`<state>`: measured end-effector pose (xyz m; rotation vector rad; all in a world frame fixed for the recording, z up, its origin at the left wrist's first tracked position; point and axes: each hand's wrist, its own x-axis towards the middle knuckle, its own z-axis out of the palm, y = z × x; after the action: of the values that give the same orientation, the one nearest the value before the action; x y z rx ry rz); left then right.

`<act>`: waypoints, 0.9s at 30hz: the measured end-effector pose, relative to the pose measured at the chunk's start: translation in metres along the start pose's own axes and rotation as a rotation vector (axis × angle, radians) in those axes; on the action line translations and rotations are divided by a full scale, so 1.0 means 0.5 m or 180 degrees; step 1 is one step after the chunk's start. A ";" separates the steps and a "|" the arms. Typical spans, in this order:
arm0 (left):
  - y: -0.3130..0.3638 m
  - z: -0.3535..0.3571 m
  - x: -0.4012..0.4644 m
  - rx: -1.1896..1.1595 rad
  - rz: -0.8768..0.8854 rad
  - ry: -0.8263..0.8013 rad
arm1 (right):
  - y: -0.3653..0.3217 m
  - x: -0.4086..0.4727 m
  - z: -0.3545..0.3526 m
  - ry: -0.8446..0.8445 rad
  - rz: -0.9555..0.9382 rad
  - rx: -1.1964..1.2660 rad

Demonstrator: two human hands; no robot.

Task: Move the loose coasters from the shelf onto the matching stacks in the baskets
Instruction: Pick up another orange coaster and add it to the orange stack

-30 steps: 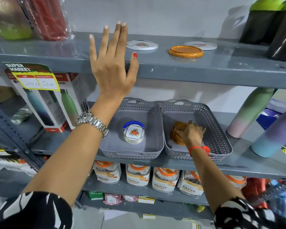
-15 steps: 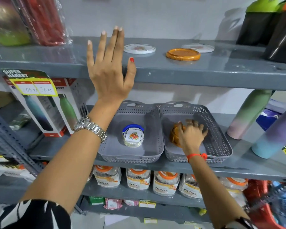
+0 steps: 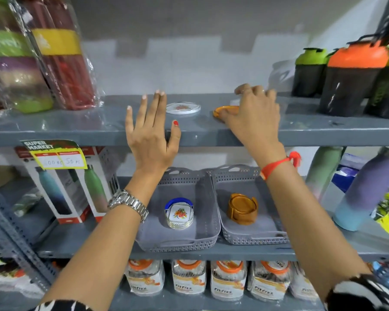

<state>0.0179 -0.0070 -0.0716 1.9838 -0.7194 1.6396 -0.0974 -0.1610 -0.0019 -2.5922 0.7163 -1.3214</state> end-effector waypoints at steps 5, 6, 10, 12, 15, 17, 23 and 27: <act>-0.001 -0.002 0.000 -0.0010 0.0000 -0.0007 | 0.004 0.059 0.030 -0.1196 0.0694 -0.0226; -0.001 -0.002 -0.001 -0.0008 -0.0009 -0.0022 | 0.005 0.063 0.031 -0.1271 0.0723 -0.0205; 0.002 -0.004 -0.002 -0.0019 -0.0033 -0.0065 | 0.001 0.063 0.022 -0.1150 0.0658 -0.0013; 0.004 -0.005 -0.002 -0.0034 -0.0059 -0.0089 | -0.001 0.052 0.018 -0.0853 0.0532 0.0113; 0.004 -0.007 -0.003 -0.0039 -0.0065 -0.0140 | -0.006 0.030 0.009 -0.0323 0.0174 0.0329; 0.004 -0.009 -0.003 -0.0023 -0.0066 -0.0159 | -0.012 0.017 0.000 0.0045 0.0021 0.0502; 0.004 -0.011 -0.002 -0.0071 -0.0047 -0.0169 | -0.039 -0.033 -0.048 0.1085 -0.0495 0.1102; 0.005 -0.012 -0.002 -0.0129 -0.0073 -0.0172 | -0.052 -0.068 -0.086 0.1323 -0.0652 0.1404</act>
<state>0.0115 -0.0048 -0.0713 2.0070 -0.7410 1.5516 -0.1396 -0.1184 0.0081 -2.1035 0.1679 -1.8621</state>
